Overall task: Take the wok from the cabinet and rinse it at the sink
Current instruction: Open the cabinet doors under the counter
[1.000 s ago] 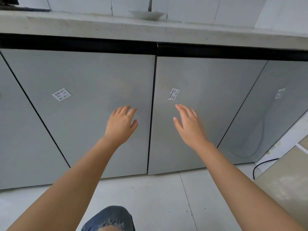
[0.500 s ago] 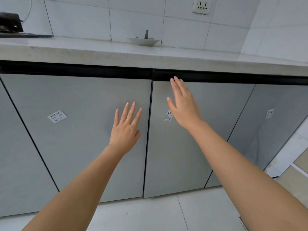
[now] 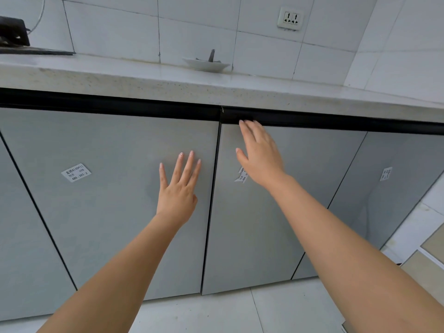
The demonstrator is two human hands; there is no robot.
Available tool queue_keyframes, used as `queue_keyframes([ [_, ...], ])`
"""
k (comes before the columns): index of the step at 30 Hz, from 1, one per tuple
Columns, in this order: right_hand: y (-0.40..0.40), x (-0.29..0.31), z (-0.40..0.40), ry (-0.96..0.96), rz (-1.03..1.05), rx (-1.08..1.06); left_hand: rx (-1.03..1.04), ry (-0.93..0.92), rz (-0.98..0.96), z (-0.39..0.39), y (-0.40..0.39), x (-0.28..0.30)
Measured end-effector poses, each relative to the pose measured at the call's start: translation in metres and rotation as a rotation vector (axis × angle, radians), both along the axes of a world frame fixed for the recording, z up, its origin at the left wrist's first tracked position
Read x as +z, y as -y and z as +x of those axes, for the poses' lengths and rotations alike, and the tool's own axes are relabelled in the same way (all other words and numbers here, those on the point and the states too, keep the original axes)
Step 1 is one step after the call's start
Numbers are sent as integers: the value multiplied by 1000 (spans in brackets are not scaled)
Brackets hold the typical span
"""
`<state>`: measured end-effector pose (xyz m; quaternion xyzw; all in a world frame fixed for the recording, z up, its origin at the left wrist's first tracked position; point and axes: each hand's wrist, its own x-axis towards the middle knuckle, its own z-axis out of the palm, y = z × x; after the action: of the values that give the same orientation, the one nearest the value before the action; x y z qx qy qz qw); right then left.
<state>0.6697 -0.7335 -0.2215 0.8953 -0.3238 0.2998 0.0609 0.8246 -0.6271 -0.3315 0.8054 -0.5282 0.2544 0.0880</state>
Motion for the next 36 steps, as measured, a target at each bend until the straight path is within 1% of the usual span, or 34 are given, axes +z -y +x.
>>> queue_keyframes([
  [9,-5,-9,2,205,-118,-13,36,11,-26,1,4,-4],
  [16,-17,-13,-5,336,-139,-4,59,-2,2,0,4,-4],
  [20,-25,-14,-16,417,-217,-5,67,-18,4,-1,5,-4],
  [24,-35,-17,-26,439,-265,-48,80,-16,1,-6,4,-2],
  [29,-43,-16,-35,404,-282,-99,101,-35,4,-16,4,2],
  [33,-50,-16,-41,437,-238,-73,98,-79,3,-24,3,6],
  [36,-56,-19,-51,477,-187,-14,83,-118,18,-30,4,8],
])
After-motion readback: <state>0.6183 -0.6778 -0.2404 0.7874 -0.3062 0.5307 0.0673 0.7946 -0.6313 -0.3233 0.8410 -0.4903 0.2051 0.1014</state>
